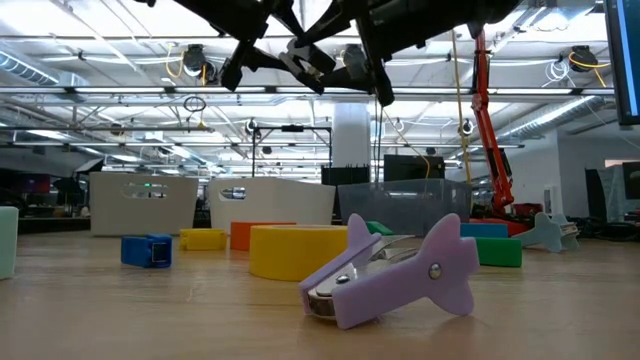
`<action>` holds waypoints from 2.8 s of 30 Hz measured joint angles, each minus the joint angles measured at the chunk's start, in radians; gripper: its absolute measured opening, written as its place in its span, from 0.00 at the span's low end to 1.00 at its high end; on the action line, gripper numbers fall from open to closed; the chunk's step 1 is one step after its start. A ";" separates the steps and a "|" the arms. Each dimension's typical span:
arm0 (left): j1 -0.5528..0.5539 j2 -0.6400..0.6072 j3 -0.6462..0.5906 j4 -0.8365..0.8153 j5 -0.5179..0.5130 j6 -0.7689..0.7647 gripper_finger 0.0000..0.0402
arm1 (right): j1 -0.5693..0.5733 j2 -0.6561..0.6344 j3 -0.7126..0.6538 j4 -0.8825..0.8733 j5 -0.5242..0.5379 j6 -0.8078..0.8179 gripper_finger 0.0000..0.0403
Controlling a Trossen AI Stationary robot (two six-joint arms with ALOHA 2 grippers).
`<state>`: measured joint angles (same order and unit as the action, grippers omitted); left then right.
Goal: Pick and place Stapler, Stapler remover, tape
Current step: Put the black stapler into the black bin
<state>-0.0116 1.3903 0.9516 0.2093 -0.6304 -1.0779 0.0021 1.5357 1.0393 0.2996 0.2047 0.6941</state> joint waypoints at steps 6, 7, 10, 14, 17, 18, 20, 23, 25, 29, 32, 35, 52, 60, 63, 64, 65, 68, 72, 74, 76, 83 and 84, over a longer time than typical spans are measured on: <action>0.001 0.000 0.000 -0.015 -0.023 -0.007 0.44 | 0.000 0.001 -0.001 0.004 0.024 -0.024 0.50; 0.001 0.000 0.000 -0.023 -0.030 -0.009 0.44 | 0.000 0.001 -0.001 0.004 0.026 -0.028 0.48; 0.001 0.000 0.000 -0.034 -0.033 -0.015 0.44 | 0.000 0.002 -0.002 0.005 0.026 -0.029 0.44; 0.000 -0.002 0.000 -0.048 -0.026 -0.024 0.44 | 0.000 0.002 -0.002 0.001 0.034 -0.024 0.43; 0.000 -0.002 0.000 -0.047 -0.026 -0.024 0.44 | 0.000 0.002 -0.002 0.003 0.033 -0.023 0.42; 0.000 -0.002 0.000 -0.047 -0.026 -0.023 0.44 | 0.000 0.002 -0.002 0.003 0.033 -0.023 0.42; 0.000 -0.002 0.000 -0.048 -0.026 -0.023 0.44 | 0.000 0.002 -0.002 0.003 0.033 -0.022 0.41; 0.000 -0.002 0.000 -0.047 -0.029 -0.021 0.44 | 0.000 0.002 -0.002 0.006 0.034 -0.021 0.39; 0.004 -0.002 0.000 -0.043 -0.027 -0.017 0.46 | 0.000 0.002 -0.002 0.008 0.032 -0.021 0.39; 0.008 -0.002 0.001 -0.026 -0.013 -0.019 0.55 | 0.000 0.001 -0.002 0.008 0.027 -0.028 0.38; 0.006 -0.002 0.002 -0.021 -0.001 -0.003 0.62 | 0.000 0.001 -0.002 0.014 0.023 -0.031 0.38; 0.006 -0.002 0.002 -0.021 -0.003 0.010 0.66 | 0.000 0.001 -0.002 0.016 0.026 -0.037 0.36; 0.034 -0.002 0.002 -0.024 -0.021 0.098 0.68 | -0.001 -0.005 -0.002 -0.009 0.031 -0.051 0.34; 0.081 -0.013 0.001 -0.035 -0.020 0.140 0.71 | -0.001 -0.005 -0.001 -0.031 0.033 -0.051 0.34; 0.096 -0.013 0.001 -0.057 -0.018 0.159 0.72 | -0.001 -0.005 -0.001 -0.040 0.033 -0.051 0.34; 0.103 -0.013 0.001 -0.058 -0.017 0.164 0.72 | -0.001 -0.005 -0.001 -0.039 0.032 -0.051 0.34; 0.110 -0.013 0.001 -0.057 -0.017 0.166 0.72 | -0.001 -0.005 -0.001 -0.039 0.031 -0.051 0.34; 0.136 -0.013 0.001 -0.060 -0.018 0.167 0.72 | 0.000 -0.006 -0.001 -0.046 0.029 -0.051 0.34; 0.165 -0.013 0.001 -0.059 -0.006 0.167 0.71 | 0.000 -0.007 -0.001 -0.042 0.030 -0.050 0.34; 0.178 -0.013 0.001 -0.061 0.009 0.175 0.70 | 0.000 -0.007 -0.001 -0.042 0.031 -0.049 0.34; 0.190 -0.013 0.001 -0.062 0.020 0.190 0.70 | 0.000 -0.007 -0.001 -0.043 0.031 -0.049 0.33; 0.232 -0.046 0.000 -0.080 0.030 0.206 0.71 | -0.002 -0.025 -0.001 -0.101 0.050 -0.069 0.33; 0.235 -0.055 0.001 -0.084 0.030 0.206 0.71 | -0.002 -0.035 -0.001 -0.121 0.070 -0.082 0.33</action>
<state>0.2232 1.3354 0.9524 0.1256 -0.6007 -0.8719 0.0002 1.5005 1.0386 0.1788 0.2751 0.6119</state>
